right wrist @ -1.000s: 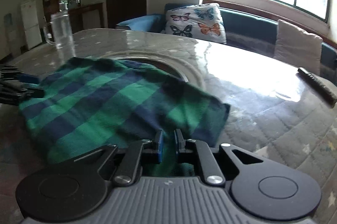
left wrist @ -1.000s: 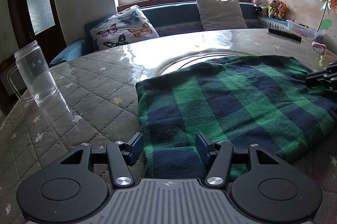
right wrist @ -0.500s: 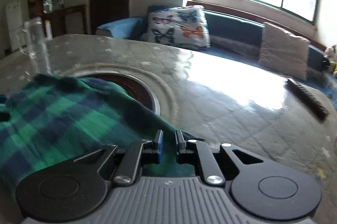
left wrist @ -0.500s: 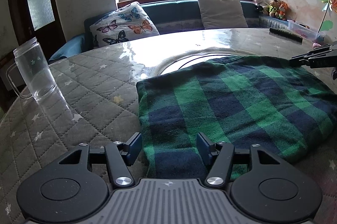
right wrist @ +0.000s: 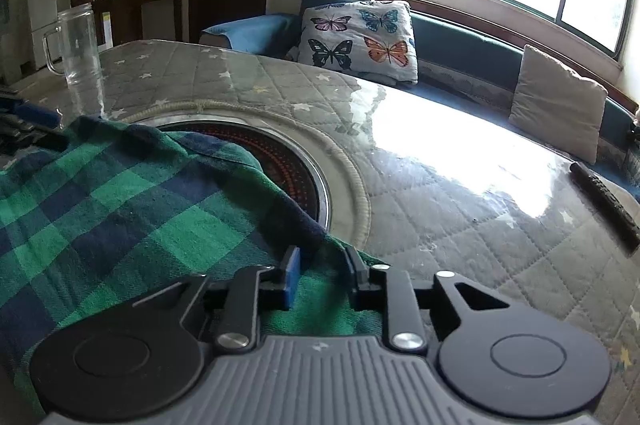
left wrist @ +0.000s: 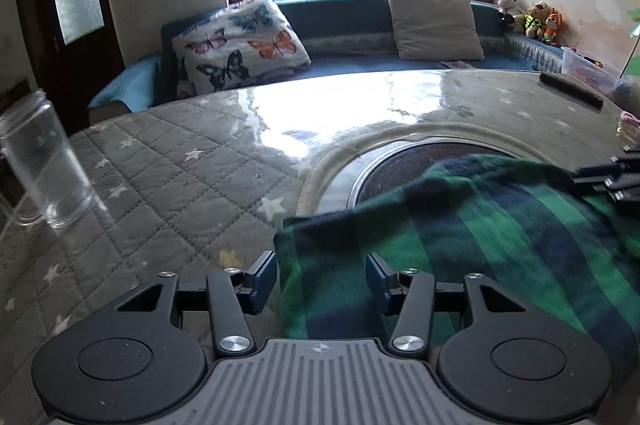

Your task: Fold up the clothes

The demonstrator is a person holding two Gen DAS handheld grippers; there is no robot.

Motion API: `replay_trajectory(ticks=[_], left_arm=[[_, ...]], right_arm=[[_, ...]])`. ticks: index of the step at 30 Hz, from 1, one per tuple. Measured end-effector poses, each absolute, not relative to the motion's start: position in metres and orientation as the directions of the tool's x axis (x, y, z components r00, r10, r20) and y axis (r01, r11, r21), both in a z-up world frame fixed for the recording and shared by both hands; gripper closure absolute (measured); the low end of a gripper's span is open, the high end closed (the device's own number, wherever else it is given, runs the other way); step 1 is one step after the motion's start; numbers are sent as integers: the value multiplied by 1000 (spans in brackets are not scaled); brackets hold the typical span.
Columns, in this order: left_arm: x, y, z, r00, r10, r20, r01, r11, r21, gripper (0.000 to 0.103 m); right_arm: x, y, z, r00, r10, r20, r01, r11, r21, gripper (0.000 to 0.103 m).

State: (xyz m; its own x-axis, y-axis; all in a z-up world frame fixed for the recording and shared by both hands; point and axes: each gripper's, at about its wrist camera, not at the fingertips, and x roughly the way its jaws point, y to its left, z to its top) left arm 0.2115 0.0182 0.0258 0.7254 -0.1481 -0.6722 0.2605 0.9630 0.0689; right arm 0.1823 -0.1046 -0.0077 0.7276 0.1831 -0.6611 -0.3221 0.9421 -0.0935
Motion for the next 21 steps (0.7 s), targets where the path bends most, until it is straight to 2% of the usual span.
replay_trajectory(ticks=[7,14,15,19,20,21], left_arm=[[243,14,19,699,-88,-710,230,967,107,52],[241,-13,33,713,-190,-675,315,947,66,50],[244,-18,31,709,-194,-678,323,944,68,50],[258,-34,23,695,-188,-694,337,938,83,50],[261,-36,20,693,-180,-699,335,938,91,50],[264,-37,18,689,-173,-703,333,938,96,49]], right_arm=[[183,-103,-5,736,163,-657,-317,941,-122,65],[181,-88,2,743,198,-639,-352,928,-122,42],[182,-85,3,742,205,-638,-359,926,-120,36],[182,-73,4,739,228,-634,-382,917,-115,31],[182,-70,4,738,232,-633,-388,914,-117,23],[182,-68,4,738,231,-634,-390,913,-122,20]])
